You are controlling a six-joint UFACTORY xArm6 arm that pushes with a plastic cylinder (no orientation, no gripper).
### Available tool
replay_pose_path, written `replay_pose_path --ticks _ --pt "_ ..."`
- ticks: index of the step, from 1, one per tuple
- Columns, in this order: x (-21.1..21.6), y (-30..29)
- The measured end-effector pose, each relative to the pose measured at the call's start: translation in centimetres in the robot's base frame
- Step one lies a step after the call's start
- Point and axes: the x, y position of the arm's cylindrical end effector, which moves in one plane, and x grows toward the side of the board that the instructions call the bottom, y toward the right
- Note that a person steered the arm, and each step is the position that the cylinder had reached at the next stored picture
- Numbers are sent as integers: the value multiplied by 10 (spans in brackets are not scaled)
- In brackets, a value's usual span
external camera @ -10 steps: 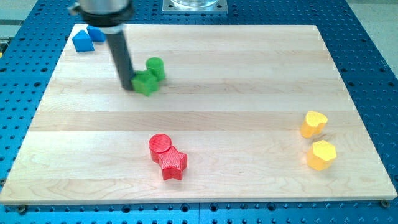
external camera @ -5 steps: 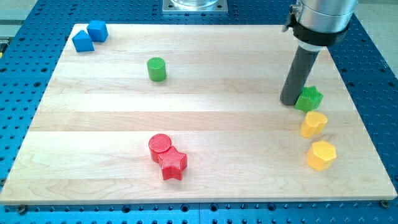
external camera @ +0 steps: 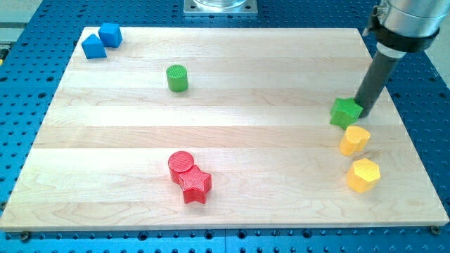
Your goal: Push the green star top of the heart
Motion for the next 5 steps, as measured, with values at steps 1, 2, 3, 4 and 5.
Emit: replay_pose_path --ticks 1,2,3,4,5 --pt "-6 -3" --pt "-44 -4" --pt "-30 -95" --pt "23 -181" --pt "23 -276"
